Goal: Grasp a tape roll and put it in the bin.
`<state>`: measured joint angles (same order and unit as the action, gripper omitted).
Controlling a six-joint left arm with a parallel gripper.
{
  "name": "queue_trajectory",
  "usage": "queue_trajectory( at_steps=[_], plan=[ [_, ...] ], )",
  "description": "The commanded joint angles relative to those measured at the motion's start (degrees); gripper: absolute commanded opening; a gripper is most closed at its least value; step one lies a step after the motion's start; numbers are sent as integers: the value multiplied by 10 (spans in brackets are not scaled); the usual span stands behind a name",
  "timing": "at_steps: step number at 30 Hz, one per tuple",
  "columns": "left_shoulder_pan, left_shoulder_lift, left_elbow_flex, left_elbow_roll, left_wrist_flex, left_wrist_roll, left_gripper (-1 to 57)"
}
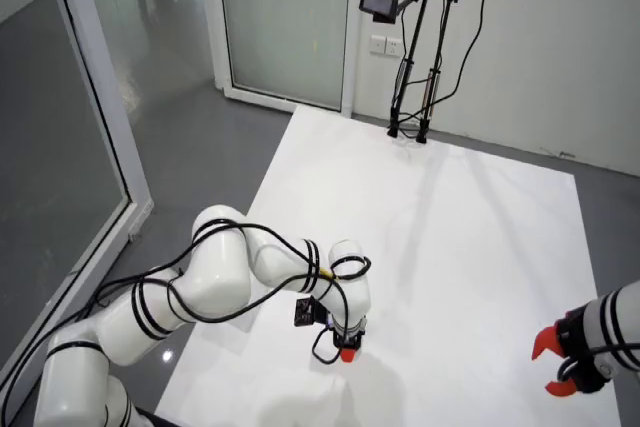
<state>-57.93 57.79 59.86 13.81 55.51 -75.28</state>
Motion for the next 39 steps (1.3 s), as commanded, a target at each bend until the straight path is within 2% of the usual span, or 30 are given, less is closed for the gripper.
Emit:
queue_trajectory(
  at_steps=[1, 17, 39],
  plan=[
    [8, 39, -23, 15, -20, -6, 180],
    [25, 60, -36, 25, -33, -6, 181],
    [26, 98, -59, 22, -40, -7, 176]
  ],
)
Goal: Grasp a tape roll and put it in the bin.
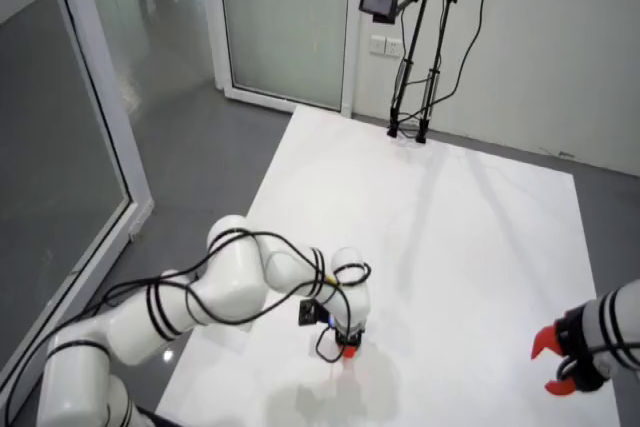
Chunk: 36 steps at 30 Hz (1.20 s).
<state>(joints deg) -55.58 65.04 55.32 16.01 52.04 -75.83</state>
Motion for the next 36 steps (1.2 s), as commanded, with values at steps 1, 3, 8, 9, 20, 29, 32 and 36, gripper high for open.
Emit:
queue_trajectory(
  at_steps=[1, 3, 8, 9, 20, 29, 32, 36],
  plan=[
    [3, 26, -14, 0, -5, -1, 171],
    [3, 26, -14, 0, -4, -1, 142],
    [5, 26, -15, -3, -2, -1, 37],
    [5, 26, -15, -4, 0, -1, 20],
    [4, 25, -35, -15, 39, 6, -6],
    [9, -18, -65, 10, 115, 25, -6],
    [11, -47, -60, 24, 138, 26, -6],
    [22, -72, -58, 27, 165, 37, -6]
  ],
)
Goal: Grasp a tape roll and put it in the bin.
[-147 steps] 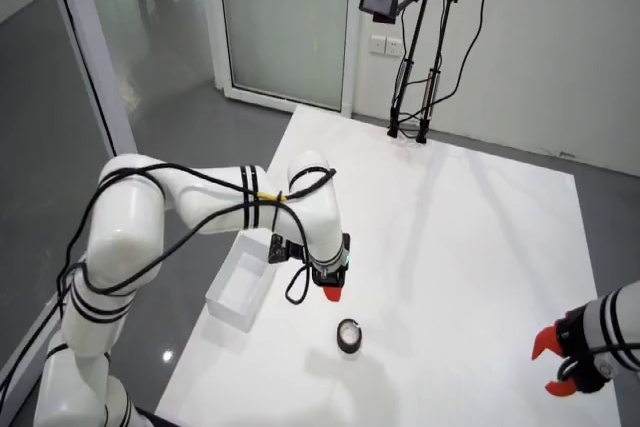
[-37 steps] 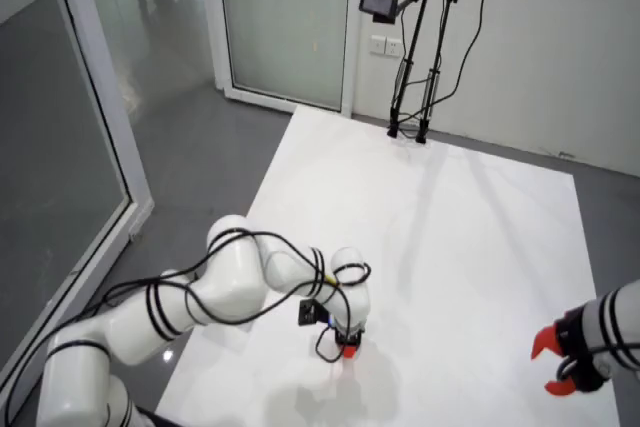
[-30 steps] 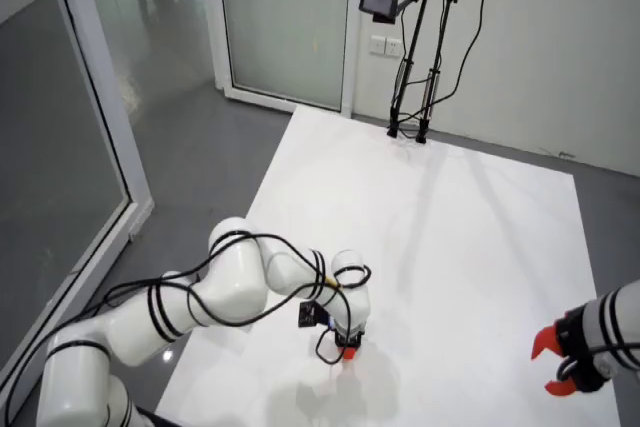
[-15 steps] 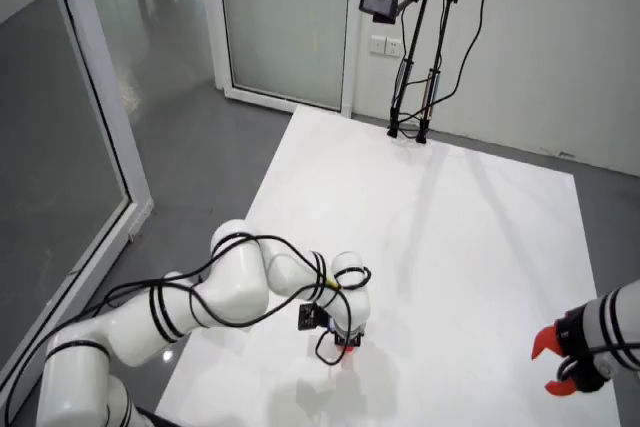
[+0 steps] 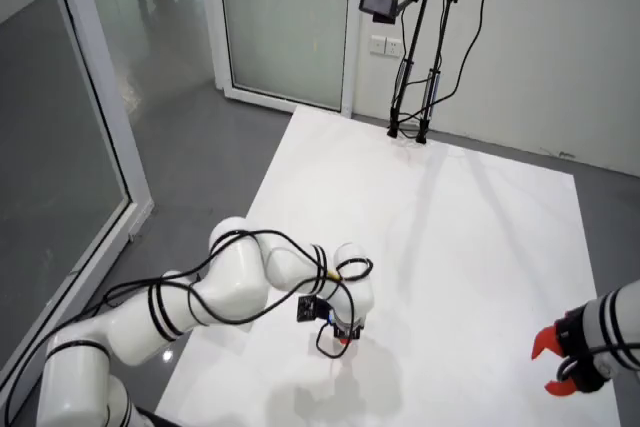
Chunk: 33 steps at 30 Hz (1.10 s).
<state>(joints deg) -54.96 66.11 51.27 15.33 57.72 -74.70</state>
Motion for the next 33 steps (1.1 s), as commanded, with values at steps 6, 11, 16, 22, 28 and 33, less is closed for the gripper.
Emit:
queue_trajectory(
  at_steps=[6, 11, 16, 22, 28, 33],
  plan=[
    [47, -121, 14, 30, 128, 33, -6],
    [81, -168, 59, 30, 128, 33, -6],
    [120, -218, 123, 22, 129, 33, -6],
    [175, -282, 212, 2, 130, 24, -6],
    [226, -332, 277, -8, 130, 13, -6],
    [255, -363, 320, -9, 130, -4, -6]
  ],
)
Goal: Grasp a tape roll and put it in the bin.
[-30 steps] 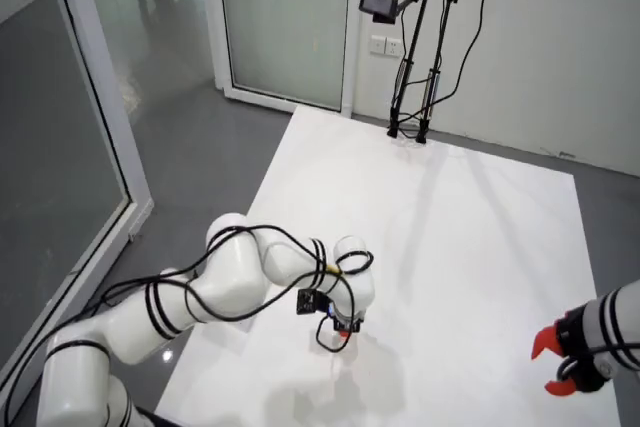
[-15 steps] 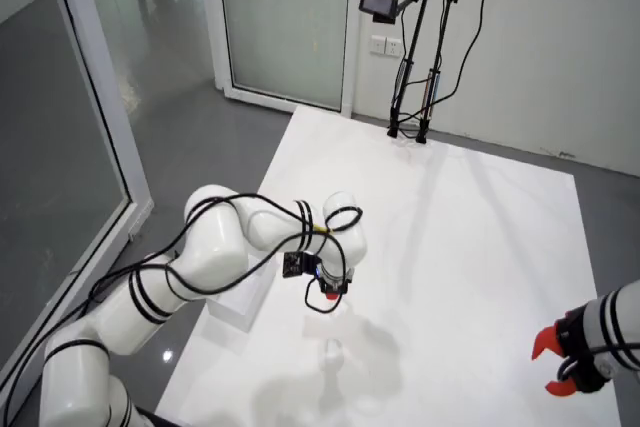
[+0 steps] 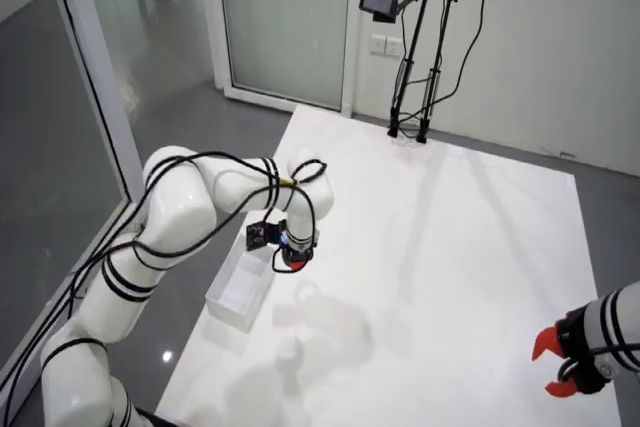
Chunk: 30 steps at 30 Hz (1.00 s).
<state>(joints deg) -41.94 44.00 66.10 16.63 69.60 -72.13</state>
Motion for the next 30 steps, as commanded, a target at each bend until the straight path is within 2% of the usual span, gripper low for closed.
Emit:
queue_trajectory(
  at_steps=[1, 9, 14, 25, 30],
  plan=[
    [129, -146, 177, -21, 12, -34, -6],
    [162, -153, 185, -12, 13, -55, -7],
    [177, -126, 185, -13, 10, -56, -7],
    [165, -26, 185, -17, -87, -85, -8],
    [162, -12, 185, -10, -102, -92, -8]
  ],
)
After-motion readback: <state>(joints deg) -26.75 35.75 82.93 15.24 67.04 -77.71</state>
